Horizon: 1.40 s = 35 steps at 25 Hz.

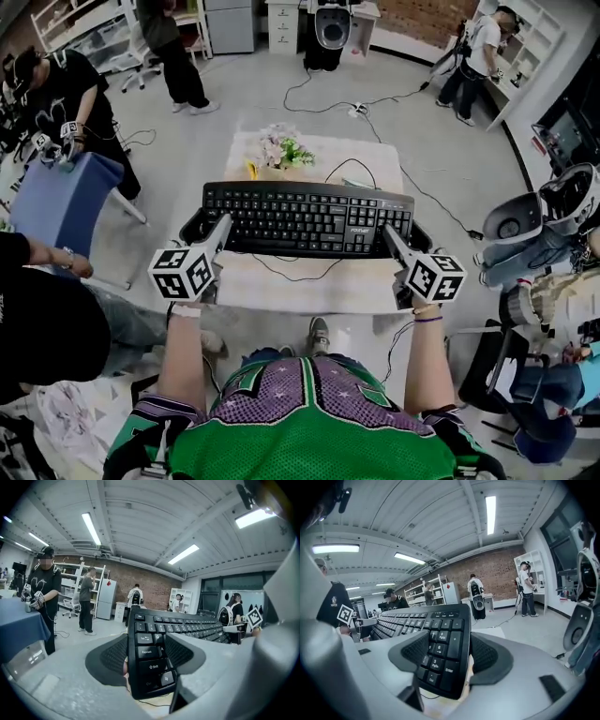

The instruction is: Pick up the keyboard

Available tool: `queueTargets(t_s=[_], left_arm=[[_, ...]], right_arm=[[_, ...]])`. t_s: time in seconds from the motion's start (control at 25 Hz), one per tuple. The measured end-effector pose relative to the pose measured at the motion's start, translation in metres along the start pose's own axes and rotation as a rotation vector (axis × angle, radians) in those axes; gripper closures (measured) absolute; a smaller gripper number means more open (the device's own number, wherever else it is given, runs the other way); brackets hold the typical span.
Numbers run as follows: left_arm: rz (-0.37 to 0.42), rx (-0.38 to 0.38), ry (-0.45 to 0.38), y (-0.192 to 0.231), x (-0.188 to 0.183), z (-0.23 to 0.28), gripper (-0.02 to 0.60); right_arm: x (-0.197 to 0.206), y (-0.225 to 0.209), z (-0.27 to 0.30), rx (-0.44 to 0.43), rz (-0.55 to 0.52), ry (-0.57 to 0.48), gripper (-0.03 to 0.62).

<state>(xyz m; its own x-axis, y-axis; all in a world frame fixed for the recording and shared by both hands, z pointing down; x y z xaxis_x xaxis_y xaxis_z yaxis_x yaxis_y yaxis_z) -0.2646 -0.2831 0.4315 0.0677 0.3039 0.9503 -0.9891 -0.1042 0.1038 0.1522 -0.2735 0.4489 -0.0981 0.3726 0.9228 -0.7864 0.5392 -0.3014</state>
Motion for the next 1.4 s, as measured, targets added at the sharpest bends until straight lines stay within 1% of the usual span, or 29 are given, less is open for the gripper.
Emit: queueTargets(t_s=[0.16,0.32,0.44,0.64,0.8,0.96,1.4], left_arm=[[0.008,0.014,-0.053,-0.01,-0.026,-0.018,0.331],[0.025,0.016,-0.108,-0.029,-0.05,-0.034,0.331],[0.036,0.005,-0.15,-0.042,-0.063,-0.044,0.331],[0.027,-0.022,-0.198,-0.064,-0.086,-0.056,0.331],[0.02,-0.029,-0.245,-0.077,-0.095,-0.066,0.331],[0.019,-0.025,-0.282,-0.083,-0.103,-0.073,0.331],[0.0,-0.033,-0.303,-0.095,-0.103,-0.079,0.331]], right_arm=[[-0.023,0.014,-0.023,0.012,-0.033,-0.051,0.332],[-0.041,0.016,-0.045,0.007,-0.053,-0.096,0.332],[-0.054,0.012,-0.055,-0.01,-0.071,-0.123,0.332],[-0.088,0.006,-0.073,-0.028,-0.115,-0.151,0.33],[-0.104,0.003,-0.086,-0.041,-0.155,-0.18,0.33],[-0.112,0.004,-0.093,-0.048,-0.167,-0.208,0.33],[-0.12,0.002,-0.108,-0.045,-0.194,-0.226,0.332]])
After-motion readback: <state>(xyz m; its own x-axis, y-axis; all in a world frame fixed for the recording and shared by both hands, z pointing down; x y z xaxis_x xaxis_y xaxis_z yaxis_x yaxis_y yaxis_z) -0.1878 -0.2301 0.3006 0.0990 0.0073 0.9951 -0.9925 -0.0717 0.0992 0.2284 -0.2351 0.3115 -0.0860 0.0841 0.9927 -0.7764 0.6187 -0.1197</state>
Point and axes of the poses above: the fingertips, and each gripper's own axes: z forward along the fingers, y to its left, x out of its underside, the point moved 4 cm from there along -z, backward along the fingers, and after that the axes turned 15 degrees about -x, right-handed, at the moved point
